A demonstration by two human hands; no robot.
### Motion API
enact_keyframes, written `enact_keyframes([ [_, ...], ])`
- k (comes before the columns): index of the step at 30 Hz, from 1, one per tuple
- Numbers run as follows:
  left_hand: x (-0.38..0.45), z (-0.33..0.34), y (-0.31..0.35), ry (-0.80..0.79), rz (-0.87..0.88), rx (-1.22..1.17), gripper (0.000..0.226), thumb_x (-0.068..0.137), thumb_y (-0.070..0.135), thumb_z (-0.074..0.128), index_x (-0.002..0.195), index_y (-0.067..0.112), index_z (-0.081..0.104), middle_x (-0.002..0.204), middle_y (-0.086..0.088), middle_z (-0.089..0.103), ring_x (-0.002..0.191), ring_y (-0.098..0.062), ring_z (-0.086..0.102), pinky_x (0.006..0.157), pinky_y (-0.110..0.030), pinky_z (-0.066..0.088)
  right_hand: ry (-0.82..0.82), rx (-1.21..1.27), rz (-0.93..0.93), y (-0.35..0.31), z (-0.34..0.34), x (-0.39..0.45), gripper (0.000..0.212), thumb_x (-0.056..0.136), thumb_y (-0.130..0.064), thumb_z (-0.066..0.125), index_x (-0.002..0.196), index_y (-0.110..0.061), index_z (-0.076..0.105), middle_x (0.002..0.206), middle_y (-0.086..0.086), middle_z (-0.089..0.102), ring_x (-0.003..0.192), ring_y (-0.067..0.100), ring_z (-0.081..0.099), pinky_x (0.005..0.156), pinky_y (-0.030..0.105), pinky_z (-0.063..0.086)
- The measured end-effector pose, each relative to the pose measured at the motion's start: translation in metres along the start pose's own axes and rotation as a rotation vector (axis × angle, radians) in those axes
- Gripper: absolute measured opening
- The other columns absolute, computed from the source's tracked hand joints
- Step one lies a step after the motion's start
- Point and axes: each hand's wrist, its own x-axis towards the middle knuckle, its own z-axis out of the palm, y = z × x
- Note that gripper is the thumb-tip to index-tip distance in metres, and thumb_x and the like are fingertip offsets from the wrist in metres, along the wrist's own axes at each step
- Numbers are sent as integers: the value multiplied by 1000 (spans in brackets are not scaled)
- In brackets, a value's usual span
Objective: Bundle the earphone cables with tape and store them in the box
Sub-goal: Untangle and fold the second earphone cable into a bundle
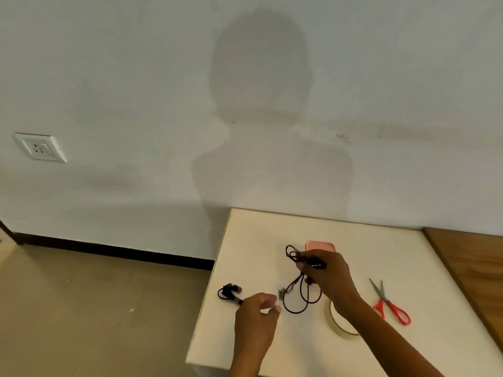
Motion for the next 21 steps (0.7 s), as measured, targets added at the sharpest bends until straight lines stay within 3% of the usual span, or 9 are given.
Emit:
enact_keyframes([
  [5,-10,13,14,-110,-9,-18,46,83,6,66,125,23,57,113,6,65,97,-9,61,81,-27,51,-67,381,139,-15,-28,-24,19,79,-1,70,98,-4,70,87,13,69,75,20,63,65,28,56],
  [8,-19,17,25,-190,-52,-167,54,87,3,57,130,33,45,108,0,66,85,-12,67,62,-23,54,-96,506,168,-19,-40,-38,17,81,-1,68,97,-6,70,86,10,70,79,19,64,66,27,55],
  [11,-25,21,33,-308,-67,-315,42,88,12,57,118,41,51,106,-2,70,89,-16,71,73,-29,56,-95,557,173,-17,-50,-53,15,83,-3,66,96,-8,71,84,9,70,78,19,65,63,23,54],
  [13,-29,25,36,-356,-6,-315,33,91,14,51,111,38,62,104,2,73,96,-17,69,80,-30,53,-84,547,171,-10,-53,-61,15,83,-5,67,96,-9,72,86,10,73,79,20,68,62,22,55],
  [16,-31,30,39,-272,70,-289,25,96,20,47,101,30,69,99,6,74,97,-14,67,79,-26,48,-34,457,146,5,-54,-69,19,81,-8,70,99,-10,72,89,9,75,82,21,70,64,25,56],
  [21,-30,35,44,-244,92,-292,38,95,48,37,100,28,68,92,9,75,87,-9,70,80,-27,51,91,-5,-68,31,-47,-69,25,77,-15,75,101,-21,72,89,-8,73,79,8,67,65,14,52],
])
